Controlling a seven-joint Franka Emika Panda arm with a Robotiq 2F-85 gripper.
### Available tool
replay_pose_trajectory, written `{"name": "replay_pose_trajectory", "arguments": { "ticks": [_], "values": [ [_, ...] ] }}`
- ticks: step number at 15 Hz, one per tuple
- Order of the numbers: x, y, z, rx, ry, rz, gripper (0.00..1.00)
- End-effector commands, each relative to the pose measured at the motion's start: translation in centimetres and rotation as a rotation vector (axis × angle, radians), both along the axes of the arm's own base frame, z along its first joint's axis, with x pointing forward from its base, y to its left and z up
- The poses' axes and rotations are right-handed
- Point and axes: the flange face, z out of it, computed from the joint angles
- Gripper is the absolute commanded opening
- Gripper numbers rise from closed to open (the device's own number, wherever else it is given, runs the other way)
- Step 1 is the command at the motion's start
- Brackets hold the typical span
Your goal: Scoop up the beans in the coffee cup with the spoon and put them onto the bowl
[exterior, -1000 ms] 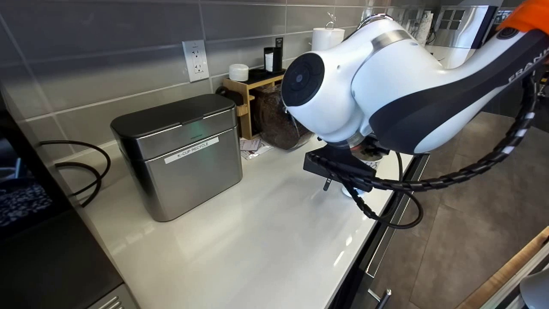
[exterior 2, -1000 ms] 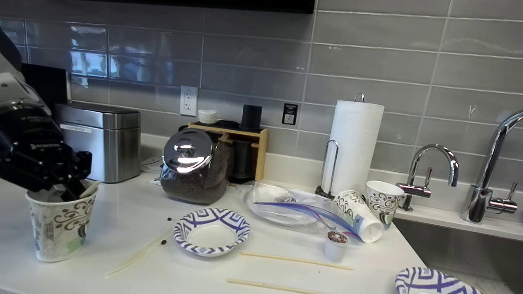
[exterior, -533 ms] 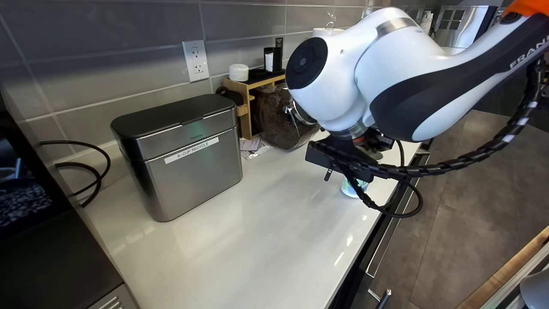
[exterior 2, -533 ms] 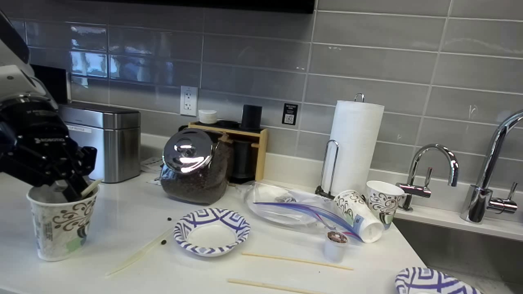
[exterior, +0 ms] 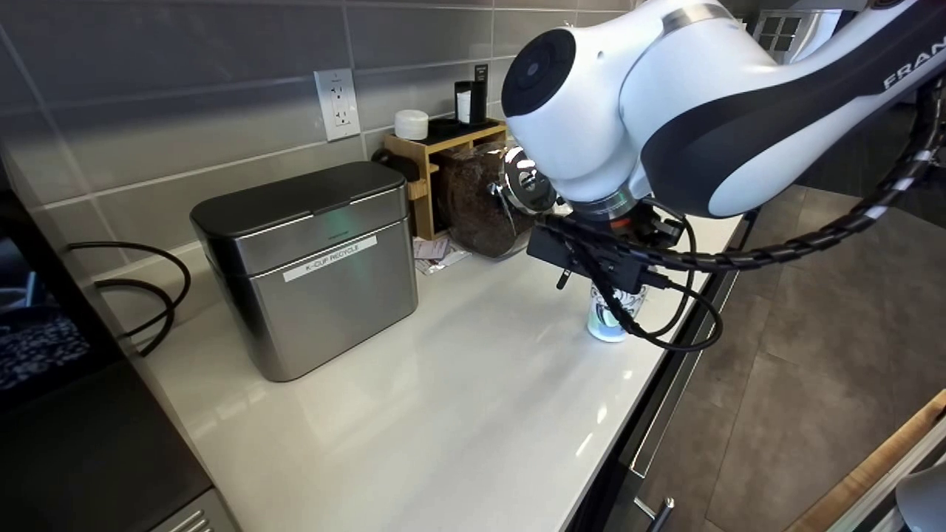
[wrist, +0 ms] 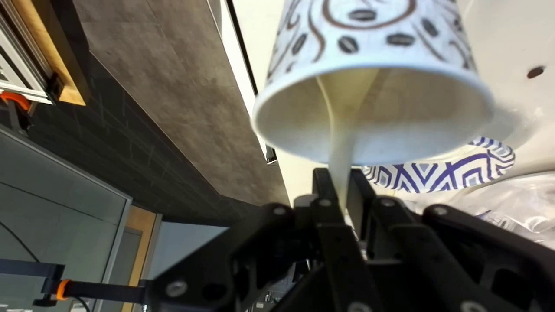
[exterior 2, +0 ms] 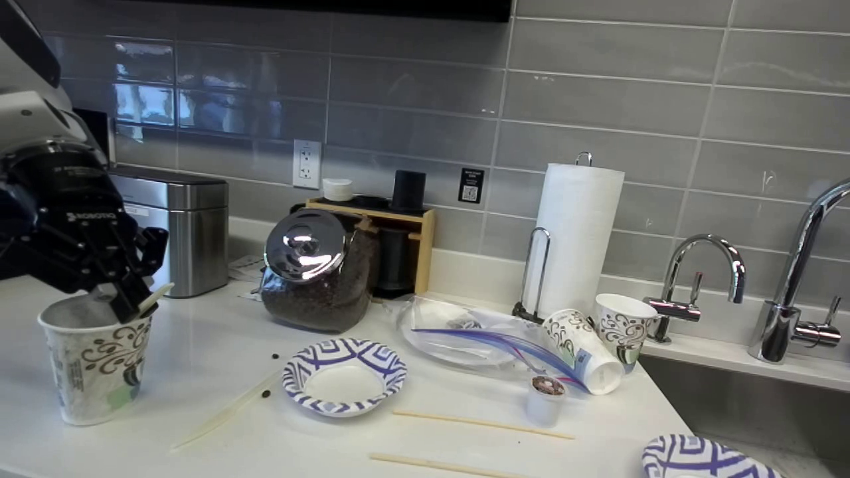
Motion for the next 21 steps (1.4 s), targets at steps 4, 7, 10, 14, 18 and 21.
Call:
{"name": "replay_pose_trajectory", "arguments": {
  "ticks": [4,7,10,14,18,21],
  "values": [
    [-0.1,-1.4,1.1,0.09,-0.013,-0.027,0.03],
    [0.1,-1.8,1.6,0.112,-0.023,-0.033,0.03],
    [0.2,-2.2,2.3,0.119,-0.04,-0.043,0.03],
    [0.3,-2.5,3.2,0.129,-0.058,-0.052,0.03],
    [0.2,-2.7,3.7,0.14,-0.07,-0.057,0.03],
    [0.1,-2.9,3.8,0.154,-0.085,-0.043,0.03]
  ]
}}
